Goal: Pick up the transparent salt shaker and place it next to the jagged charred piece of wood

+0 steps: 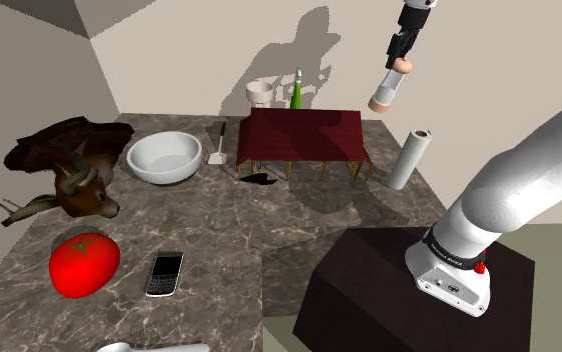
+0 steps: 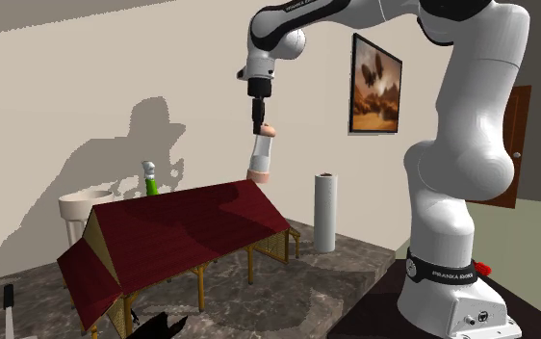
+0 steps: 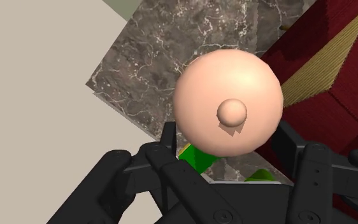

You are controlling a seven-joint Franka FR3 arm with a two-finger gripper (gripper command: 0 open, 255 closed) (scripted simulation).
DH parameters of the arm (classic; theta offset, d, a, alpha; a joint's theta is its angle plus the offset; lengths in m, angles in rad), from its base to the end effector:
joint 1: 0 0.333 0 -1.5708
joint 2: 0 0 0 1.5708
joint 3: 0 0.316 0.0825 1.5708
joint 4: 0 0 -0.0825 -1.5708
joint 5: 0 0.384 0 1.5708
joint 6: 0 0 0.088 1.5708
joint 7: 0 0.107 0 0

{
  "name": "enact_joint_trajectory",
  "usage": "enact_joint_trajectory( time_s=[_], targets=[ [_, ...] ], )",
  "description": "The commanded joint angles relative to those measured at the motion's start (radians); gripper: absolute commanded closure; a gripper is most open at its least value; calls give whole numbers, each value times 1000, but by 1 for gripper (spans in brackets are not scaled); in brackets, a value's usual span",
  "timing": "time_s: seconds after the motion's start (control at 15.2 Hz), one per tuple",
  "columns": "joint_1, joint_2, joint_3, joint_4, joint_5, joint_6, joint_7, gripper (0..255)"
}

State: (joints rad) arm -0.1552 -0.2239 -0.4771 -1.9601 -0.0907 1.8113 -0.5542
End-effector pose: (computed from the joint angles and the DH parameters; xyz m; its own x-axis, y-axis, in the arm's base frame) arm 0.3916 -0.3192 0.5637 0.9974 -0.0506 0.0509 -0.0515 -0.9985 0.0161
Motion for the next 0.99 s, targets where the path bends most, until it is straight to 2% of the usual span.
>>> enact_joint_trajectory(
  time_s=[0.0,0.92],
  targets=[
    [1,6,-1,32,3,-26,-3,255],
    [7,43,0,257,22,-217,-16,255]
  ],
)
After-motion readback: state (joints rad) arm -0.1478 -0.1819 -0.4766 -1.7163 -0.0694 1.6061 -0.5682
